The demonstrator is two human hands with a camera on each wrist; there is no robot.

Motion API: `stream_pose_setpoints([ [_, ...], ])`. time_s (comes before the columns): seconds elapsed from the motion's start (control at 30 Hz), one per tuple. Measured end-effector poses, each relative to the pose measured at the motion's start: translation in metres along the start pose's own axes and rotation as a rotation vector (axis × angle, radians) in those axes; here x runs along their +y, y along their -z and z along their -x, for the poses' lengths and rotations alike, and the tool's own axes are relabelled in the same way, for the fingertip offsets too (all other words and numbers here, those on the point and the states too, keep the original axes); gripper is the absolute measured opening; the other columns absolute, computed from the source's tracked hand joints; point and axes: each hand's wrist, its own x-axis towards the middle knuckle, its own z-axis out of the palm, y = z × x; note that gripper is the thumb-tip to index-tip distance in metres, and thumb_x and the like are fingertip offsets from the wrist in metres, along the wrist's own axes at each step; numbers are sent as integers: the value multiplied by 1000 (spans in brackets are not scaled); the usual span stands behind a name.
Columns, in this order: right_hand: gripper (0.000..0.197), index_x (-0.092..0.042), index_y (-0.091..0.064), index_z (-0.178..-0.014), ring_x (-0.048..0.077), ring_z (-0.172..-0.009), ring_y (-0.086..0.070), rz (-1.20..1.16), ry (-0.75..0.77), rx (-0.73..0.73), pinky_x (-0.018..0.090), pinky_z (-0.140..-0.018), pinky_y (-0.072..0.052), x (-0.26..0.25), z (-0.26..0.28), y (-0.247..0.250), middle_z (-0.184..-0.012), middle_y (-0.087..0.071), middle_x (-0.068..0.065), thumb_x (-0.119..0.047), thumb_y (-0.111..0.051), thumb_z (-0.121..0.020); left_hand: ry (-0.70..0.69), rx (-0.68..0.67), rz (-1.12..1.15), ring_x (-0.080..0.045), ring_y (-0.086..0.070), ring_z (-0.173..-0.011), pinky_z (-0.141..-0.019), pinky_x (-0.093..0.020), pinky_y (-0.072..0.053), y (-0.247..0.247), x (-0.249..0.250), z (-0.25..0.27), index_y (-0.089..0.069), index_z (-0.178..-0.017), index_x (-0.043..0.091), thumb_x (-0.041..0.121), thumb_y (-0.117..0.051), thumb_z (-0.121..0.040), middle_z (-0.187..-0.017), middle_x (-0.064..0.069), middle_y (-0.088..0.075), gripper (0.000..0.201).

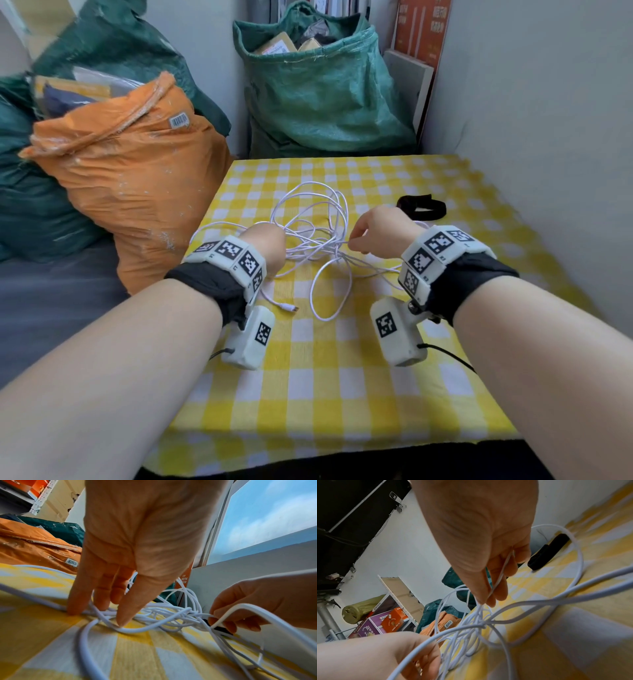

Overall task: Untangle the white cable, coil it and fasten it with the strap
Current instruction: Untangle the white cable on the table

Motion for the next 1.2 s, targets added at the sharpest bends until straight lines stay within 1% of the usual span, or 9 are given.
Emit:
stream_pose_setpoints([
  [0.13, 22, -8, -73, -97, 17, -79, -58, 1, -24, -42, 26, -66, -47, 8, -21, -4, -82, -66, 2, -22, -58, -89, -1, -58, -17, -27, -60, -93, -67, -29, -47, 1, 1, -7, -59, -111, 3, 1, -60, -80, -109, -12, -62, 31],
  [0.27, 25, -3, -72, -98, 21, -80, -60, 15, -69, -106, 30, -70, -49, 12, -40, -7, -90, -70, 8, -20, -57, -88, 7, -146, 47, -16, -50, -60, -50, -23, -38, 5, 0, -10, -52, -111, 8, 3, -64, -79, -90, -4, -56, 35],
  [0.37, 27, -4, -69, -102, 23, -81, -60, 53, -68, -135, 28, -65, -46, 14, -51, -9, -103, -71, 11, -23, -57, -89, 59, -179, 181, -12, -50, -53, -46, -21, -40, 4, -4, -13, -46, -99, 20, 4, -71, -72, -79, 2, -53, 40],
  [0.53, 30, -3, -69, -108, 19, -80, -56, 78, -22, -151, 27, -69, -44, 17, -55, -13, -110, -69, 14, -21, -50, -93, 76, -118, 289, -12, -49, -62, -44, -20, -40, -3, -7, -14, -46, -97, 20, -1, -65, -73, -80, 6, -44, 37],
  [0.63, 30, -3, -69, -106, 25, -92, -62, 52, 2, -117, 26, -70, -43, 20, -51, -14, -108, -68, 13, -20, -48, -94, 86, -98, 244, -19, -50, -67, -48, -22, -39, -5, -5, -11, -43, -85, 21, 1, -60, -72, -76, 5, -44, 29],
  [0.77, 25, -1, -70, -100, 30, -99, -65, -23, -12, -62, 34, -79, -52, 26, -47, -13, -103, -71, 15, -15, -50, -91, 105, -70, 207, -18, -45, -63, -48, -23, -33, 1, -6, -3, -37, -72, 23, 1, -61, -70, -74, 3, -46, 32],
  [0.9, 28, -1, -67, -108, 27, -90, -63, 14, -51, -63, 30, -65, -49, 30, -44, -6, -108, -69, 15, -11, -45, -93, 103, 24, 210, -17, -40, -62, -48, -23, -29, 16, -8, 7, -37, -69, 23, -1, -64, -69, -70, 4, -41, 36],
  [1.03, 28, -3, -67, -105, 28, -98, -65, -27, -106, 27, 34, -87, -53, 38, -39, 3, -103, -70, 14, -17, -44, -95, 131, 143, 191, -13, -38, -58, -47, -24, -29, 29, -9, 15, -40, -67, 22, -1, -62, -71, -68, 4, -43, 31],
  [1.2, 30, -4, -64, -110, 28, -101, -64, -6, -139, 76, 34, -87, -53, 42, -27, 16, -106, -68, 13, -15, -39, -99, 171, 139, 130, -20, -49, -74, -53, -24, -37, 39, -8, 29, -54, -76, 16, -2, -59, -74, -72, 2, -52, 19],
])
